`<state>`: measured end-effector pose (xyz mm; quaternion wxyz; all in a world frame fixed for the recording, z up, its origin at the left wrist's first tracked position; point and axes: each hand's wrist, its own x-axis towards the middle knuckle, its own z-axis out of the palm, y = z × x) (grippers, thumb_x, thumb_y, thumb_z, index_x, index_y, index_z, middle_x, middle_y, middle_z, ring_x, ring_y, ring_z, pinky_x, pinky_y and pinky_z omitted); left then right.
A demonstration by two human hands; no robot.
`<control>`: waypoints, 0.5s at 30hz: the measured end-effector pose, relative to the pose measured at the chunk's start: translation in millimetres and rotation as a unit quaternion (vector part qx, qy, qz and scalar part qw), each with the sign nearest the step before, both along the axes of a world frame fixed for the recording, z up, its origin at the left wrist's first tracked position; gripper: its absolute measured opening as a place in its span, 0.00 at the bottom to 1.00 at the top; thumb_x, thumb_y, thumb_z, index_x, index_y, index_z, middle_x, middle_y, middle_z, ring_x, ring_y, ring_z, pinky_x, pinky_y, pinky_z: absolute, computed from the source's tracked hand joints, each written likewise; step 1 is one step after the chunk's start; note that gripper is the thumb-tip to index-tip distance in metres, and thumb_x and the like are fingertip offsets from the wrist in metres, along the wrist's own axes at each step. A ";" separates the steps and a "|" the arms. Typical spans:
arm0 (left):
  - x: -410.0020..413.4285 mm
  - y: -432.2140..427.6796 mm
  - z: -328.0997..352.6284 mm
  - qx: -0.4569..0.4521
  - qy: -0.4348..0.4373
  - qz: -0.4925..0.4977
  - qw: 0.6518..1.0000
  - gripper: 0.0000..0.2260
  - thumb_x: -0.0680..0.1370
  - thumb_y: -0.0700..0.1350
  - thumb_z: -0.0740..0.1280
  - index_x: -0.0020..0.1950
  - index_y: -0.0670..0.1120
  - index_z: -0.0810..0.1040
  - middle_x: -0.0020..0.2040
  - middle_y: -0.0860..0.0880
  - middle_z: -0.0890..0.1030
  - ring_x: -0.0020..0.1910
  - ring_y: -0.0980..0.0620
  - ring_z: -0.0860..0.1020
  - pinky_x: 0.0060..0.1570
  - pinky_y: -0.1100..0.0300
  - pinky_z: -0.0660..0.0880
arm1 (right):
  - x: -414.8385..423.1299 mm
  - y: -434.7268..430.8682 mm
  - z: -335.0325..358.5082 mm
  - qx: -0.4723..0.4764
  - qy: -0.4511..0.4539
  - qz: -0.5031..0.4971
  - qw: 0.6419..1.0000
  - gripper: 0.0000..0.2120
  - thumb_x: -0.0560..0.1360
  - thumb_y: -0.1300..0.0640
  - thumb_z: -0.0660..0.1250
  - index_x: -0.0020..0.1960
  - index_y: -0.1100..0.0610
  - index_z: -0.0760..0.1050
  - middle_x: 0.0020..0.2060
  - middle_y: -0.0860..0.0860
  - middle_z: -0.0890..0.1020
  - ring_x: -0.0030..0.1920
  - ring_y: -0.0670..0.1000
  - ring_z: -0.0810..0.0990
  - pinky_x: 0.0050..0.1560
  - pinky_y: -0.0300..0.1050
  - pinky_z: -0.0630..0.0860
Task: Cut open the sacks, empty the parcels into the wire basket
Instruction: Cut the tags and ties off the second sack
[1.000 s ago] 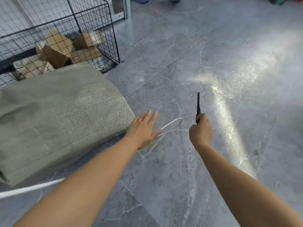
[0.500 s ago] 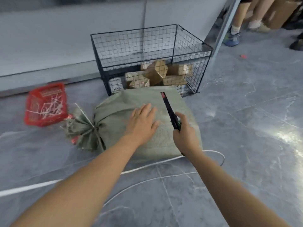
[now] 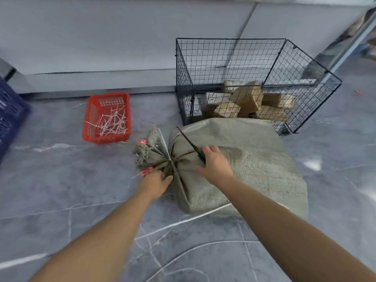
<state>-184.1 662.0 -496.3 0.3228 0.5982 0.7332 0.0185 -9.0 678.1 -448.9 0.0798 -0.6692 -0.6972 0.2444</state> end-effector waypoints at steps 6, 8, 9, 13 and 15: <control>26.7 18.8 -32.1 -0.145 -0.352 0.279 0.882 0.27 0.74 0.61 0.64 0.63 0.40 0.74 0.59 0.46 0.78 0.57 0.43 0.76 0.53 0.51 0.77 | -6.0 14.3 -21.0 0.044 -0.163 0.026 0.985 0.13 0.77 0.63 0.61 0.61 0.59 0.69 0.60 0.56 0.69 0.51 0.59 0.77 0.40 0.48 0.70; 33.8 30.3 -33.2 -0.128 -0.421 0.341 0.831 0.32 0.70 0.62 0.69 0.64 0.41 0.73 0.61 0.44 0.77 0.58 0.43 0.76 0.60 0.48 0.73 | 1.2 15.5 -22.7 0.078 -0.162 0.034 0.983 0.08 0.77 0.62 0.61 0.56 0.61 0.71 0.57 0.55 0.72 0.48 0.58 0.78 0.38 0.47 0.69; 38.1 36.8 -30.9 -0.112 -0.440 0.363 0.814 0.34 0.67 0.62 0.71 0.66 0.41 0.72 0.63 0.44 0.76 0.60 0.43 0.75 0.63 0.49 0.71 | 5.9 16.4 -19.8 0.086 -0.139 0.024 0.986 0.08 0.77 0.61 0.61 0.55 0.61 0.72 0.55 0.56 0.73 0.48 0.58 0.78 0.38 0.47 0.70; 69.7 48.4 4.6 -0.051 -0.475 0.365 0.799 0.38 0.63 0.61 0.75 0.67 0.42 0.71 0.64 0.46 0.75 0.61 0.43 0.74 0.64 0.49 0.71 | 41.1 11.8 15.4 0.109 0.021 -0.076 0.991 0.10 0.77 0.56 0.62 0.51 0.63 0.74 0.43 0.57 0.78 0.42 0.58 0.78 0.38 0.48 0.75; 93.1 48.4 27.4 -0.009 -0.488 0.354 0.798 0.40 0.60 0.60 0.77 0.66 0.44 0.72 0.64 0.46 0.76 0.60 0.44 0.76 0.63 0.49 0.72 | 68.3 9.1 37.8 0.107 0.102 -0.131 0.980 0.07 0.76 0.57 0.63 0.44 0.61 0.73 0.34 0.53 0.75 0.34 0.53 0.74 0.32 0.43 0.69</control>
